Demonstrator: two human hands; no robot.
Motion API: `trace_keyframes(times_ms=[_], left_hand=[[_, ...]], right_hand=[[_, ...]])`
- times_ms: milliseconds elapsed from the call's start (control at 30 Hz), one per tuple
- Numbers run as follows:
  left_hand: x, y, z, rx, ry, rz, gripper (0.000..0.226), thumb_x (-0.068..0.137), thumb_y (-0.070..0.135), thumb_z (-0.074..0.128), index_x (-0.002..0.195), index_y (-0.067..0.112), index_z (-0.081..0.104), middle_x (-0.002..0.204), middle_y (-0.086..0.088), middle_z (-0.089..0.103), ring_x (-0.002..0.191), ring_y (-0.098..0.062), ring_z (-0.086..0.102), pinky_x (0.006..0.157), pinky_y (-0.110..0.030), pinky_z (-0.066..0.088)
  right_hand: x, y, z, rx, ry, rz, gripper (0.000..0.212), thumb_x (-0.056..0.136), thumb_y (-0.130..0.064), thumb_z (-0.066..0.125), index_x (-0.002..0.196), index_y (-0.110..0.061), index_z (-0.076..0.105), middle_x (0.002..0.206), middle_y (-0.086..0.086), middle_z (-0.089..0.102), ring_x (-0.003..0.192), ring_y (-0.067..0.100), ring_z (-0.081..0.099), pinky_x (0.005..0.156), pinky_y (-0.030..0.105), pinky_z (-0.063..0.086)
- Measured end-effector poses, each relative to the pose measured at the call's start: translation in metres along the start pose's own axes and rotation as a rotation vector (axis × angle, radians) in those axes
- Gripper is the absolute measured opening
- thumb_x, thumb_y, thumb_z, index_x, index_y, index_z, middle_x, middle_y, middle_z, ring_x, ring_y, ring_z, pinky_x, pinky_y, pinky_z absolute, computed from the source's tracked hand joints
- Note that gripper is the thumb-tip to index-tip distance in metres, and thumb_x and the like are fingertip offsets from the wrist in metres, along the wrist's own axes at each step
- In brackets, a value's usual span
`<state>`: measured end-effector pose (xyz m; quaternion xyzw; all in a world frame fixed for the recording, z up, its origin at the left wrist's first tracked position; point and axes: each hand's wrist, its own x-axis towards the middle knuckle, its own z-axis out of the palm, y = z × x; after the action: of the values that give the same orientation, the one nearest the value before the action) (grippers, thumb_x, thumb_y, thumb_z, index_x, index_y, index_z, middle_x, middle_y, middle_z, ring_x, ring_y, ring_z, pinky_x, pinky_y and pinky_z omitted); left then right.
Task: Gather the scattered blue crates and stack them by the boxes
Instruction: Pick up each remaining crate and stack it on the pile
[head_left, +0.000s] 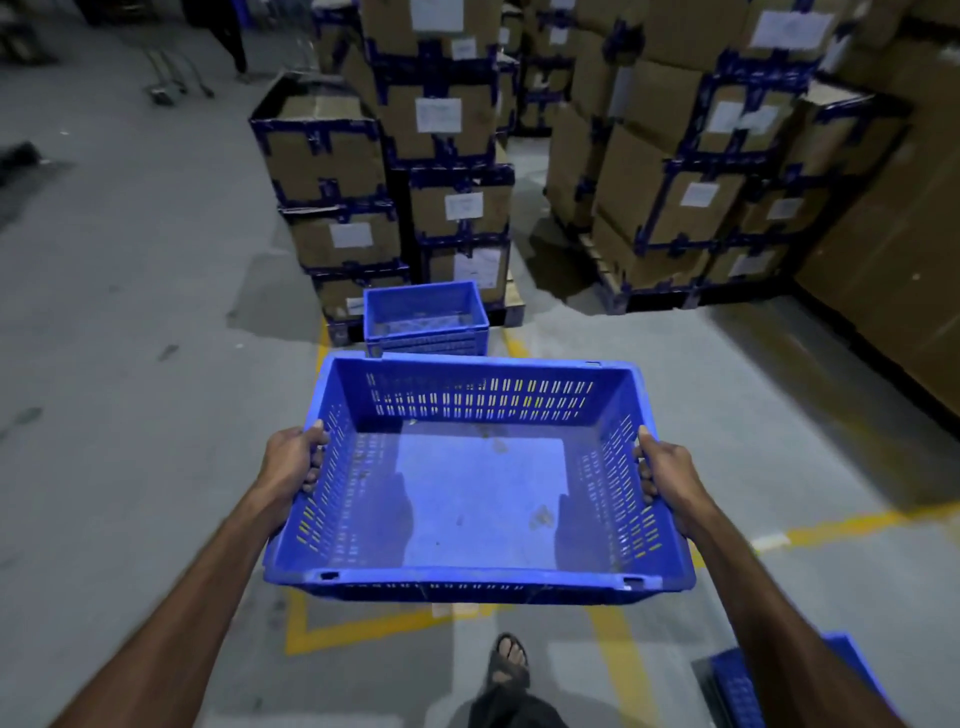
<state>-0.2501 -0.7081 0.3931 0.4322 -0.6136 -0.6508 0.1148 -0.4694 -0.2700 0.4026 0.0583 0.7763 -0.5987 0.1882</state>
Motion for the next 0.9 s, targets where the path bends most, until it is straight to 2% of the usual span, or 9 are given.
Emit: trace_keyframes(times_ms=[333, 567, 900], left_hand=[[0.077, 0.049, 0.04, 0.002, 0.088, -0.015, 0.026, 0.107, 0.033, 0.049, 0.091, 0.012, 0.052, 0.061, -0.004, 0.034, 0.039, -0.012, 0.024, 0.04, -0.018, 0.021], [0.115, 0.064, 0.042, -0.009, 0.151, -0.045, 0.034, 0.104, 0.043, 0.054, 0.088, 0.013, 0.051, 0.061, -0.004, 0.032, 0.042, -0.013, 0.024, 0.043, -0.02, 0.022], [0.217, 0.074, 0.045, 0.012, 0.148, -0.119, 0.037, 0.105, 0.044, 0.051, 0.082, 0.015, 0.051, 0.057, -0.005, 0.034, 0.039, -0.013, 0.024, 0.045, -0.02, 0.022]], right_hand=[[0.149, -0.052, 0.035, -0.02, -0.128, 0.148, 0.048, 0.101, -0.053, 0.053, 0.077, -0.012, 0.049, 0.058, 0.002, 0.036, 0.045, 0.015, 0.029, 0.044, 0.025, 0.027], [0.214, -0.088, 0.068, -0.076, -0.245, 0.214, 0.056, 0.098, -0.063, 0.051, 0.07, -0.015, 0.043, 0.056, 0.001, 0.034, 0.043, 0.015, 0.028, 0.045, 0.026, 0.028], [0.296, -0.099, 0.129, -0.125, -0.217, 0.284, 0.059, 0.094, -0.069, 0.051, 0.071, -0.015, 0.041, 0.052, 0.001, 0.027, 0.041, 0.015, 0.024, 0.043, 0.024, 0.024]])
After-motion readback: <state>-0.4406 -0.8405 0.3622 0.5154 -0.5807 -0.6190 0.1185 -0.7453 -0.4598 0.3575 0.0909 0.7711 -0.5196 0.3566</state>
